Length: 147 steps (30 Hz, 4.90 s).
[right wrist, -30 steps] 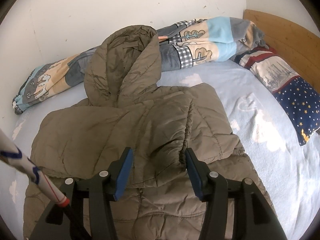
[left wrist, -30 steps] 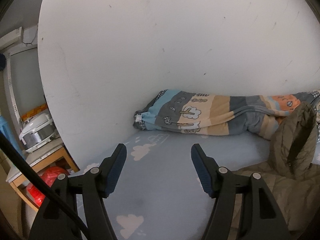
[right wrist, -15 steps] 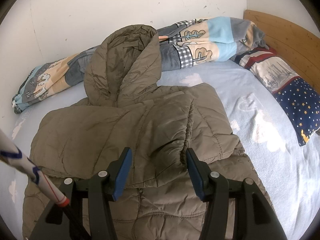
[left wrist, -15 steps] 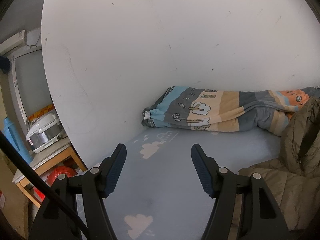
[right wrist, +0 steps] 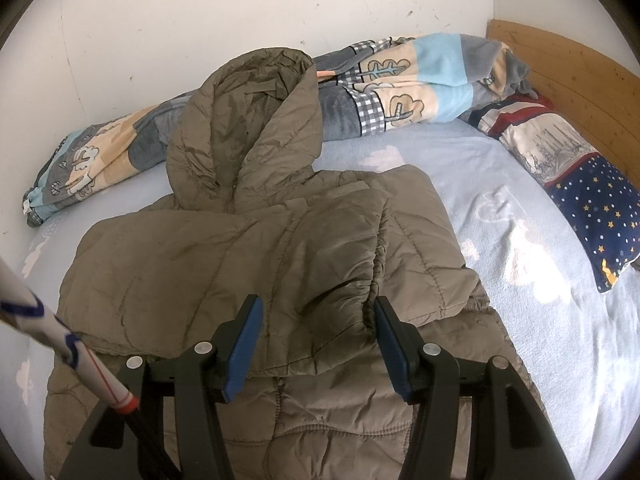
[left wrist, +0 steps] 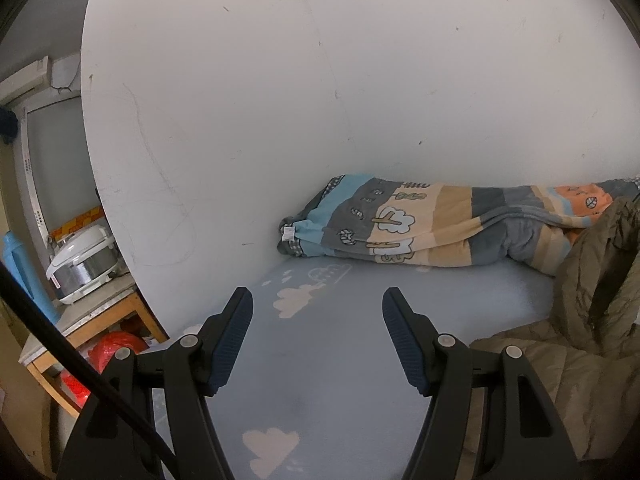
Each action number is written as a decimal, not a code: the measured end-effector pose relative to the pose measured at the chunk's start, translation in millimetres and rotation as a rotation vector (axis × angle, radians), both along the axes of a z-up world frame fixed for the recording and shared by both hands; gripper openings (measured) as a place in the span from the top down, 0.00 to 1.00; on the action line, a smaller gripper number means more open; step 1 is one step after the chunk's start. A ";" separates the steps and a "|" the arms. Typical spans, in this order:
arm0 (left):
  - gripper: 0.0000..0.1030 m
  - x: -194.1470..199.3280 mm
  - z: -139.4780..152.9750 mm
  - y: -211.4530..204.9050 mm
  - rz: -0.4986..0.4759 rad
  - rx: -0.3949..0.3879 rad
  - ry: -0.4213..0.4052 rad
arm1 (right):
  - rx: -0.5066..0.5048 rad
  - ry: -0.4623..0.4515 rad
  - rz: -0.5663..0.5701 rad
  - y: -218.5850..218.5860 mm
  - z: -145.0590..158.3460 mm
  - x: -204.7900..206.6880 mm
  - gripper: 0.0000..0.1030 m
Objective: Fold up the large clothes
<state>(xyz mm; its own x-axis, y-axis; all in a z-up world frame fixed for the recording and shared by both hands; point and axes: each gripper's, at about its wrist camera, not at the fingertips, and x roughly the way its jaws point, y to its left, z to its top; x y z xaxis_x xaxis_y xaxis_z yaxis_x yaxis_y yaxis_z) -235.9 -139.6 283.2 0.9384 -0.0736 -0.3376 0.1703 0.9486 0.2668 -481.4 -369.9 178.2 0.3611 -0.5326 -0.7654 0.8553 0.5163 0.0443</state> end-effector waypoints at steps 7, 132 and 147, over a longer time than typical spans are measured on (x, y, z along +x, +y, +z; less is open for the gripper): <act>0.35 -5.2 4.6 0.1 -0.010 -0.023 -0.014 | 0.000 0.000 0.000 0.1 -0.4 0.0 0.40; 0.68 -151.0 -183.6 204.4 -0.536 -0.117 0.918 | 0.289 -0.156 -0.178 148.3 -9.7 -326.3 0.84; 0.42 -180.5 -144.0 195.0 -0.505 -0.050 0.593 | 0.085 -0.117 -0.109 173.9 33.1 -305.5 0.58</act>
